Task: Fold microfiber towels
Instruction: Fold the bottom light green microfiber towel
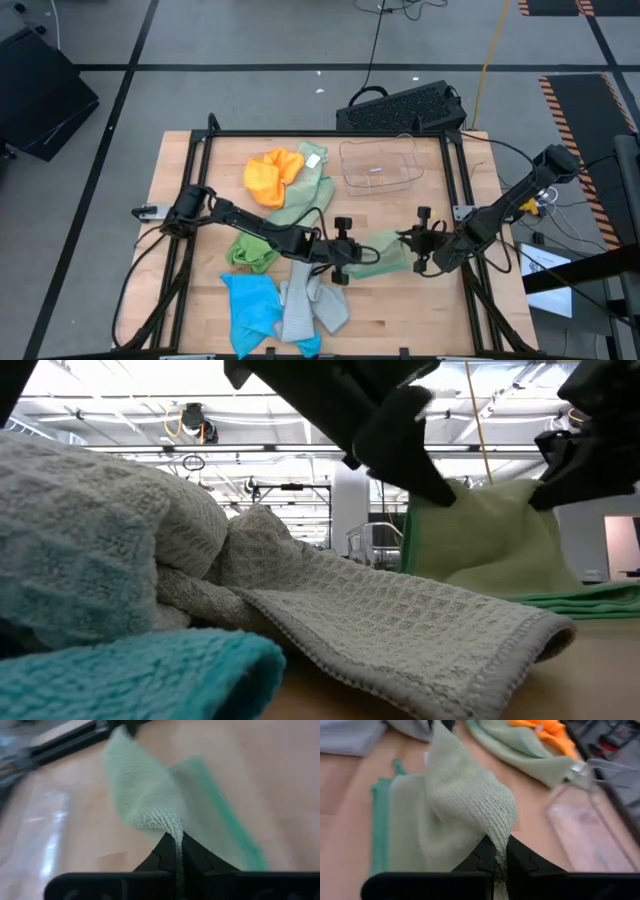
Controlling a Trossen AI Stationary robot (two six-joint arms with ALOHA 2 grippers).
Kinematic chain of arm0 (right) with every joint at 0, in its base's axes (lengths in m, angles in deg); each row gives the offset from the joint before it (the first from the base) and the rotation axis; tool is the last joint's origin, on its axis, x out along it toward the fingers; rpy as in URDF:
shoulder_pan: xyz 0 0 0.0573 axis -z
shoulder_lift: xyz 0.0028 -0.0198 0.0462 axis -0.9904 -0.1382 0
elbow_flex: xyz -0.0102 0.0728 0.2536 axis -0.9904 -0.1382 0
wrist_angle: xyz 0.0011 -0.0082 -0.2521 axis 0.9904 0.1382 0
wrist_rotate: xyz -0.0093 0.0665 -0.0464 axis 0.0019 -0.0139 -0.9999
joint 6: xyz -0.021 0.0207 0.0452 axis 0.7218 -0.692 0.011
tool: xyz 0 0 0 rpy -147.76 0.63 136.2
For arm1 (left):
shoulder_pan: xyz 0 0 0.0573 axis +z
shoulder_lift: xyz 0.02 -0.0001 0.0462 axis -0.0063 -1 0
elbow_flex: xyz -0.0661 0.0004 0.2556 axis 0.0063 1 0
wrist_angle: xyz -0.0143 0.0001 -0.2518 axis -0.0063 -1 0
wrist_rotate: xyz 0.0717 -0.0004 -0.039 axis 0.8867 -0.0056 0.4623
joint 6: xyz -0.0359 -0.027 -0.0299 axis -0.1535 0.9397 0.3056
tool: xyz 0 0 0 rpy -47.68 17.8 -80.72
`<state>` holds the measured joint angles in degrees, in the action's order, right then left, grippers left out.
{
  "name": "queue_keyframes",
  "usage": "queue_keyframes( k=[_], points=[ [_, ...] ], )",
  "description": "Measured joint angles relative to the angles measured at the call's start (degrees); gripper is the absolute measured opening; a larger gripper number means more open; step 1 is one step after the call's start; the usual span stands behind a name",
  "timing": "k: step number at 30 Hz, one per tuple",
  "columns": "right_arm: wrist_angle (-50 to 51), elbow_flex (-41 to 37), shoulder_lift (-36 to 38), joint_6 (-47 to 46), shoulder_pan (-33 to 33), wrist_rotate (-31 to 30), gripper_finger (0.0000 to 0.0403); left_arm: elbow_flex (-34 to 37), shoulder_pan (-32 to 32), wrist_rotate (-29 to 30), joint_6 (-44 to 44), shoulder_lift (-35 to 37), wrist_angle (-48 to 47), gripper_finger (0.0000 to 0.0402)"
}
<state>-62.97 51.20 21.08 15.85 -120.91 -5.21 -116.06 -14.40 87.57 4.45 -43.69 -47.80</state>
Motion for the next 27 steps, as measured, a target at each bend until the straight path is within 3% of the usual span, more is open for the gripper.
queue_keyframes(
  k=[2,9,16,22,27],
  points=[
    [-0.66,-0.29,0.02,-1.76,-0.54,1.74,0.0011,0.01,-0.32,-3.59,0.89,-0.19,0.11,0.0007],
    [-7.88,-4.42,0.02,-6.88,-1.40,11.76,0.0011,0.02,-1.52,-7.48,1.96,-0.66,0.48,0.0014],
    [-17.73,-10.20,0.03,-8.60,-1.33,15.96,0.0017,0.02,-0.86,-14.46,7.17,-2.49,1.50,0.0016],
    [-19.96,-11.66,-0.17,-9.15,-1.27,19.85,0.0060,-0.05,-0.94,-16.07,9.57,-4.52,5.46,0.0016],
    [-20.71,-11.65,1.51,-16.05,-1.11,22.90,0.0113,0.02,-0.99,-17.41,10.86,-5.57,5.97,0.0017]
  ],
)
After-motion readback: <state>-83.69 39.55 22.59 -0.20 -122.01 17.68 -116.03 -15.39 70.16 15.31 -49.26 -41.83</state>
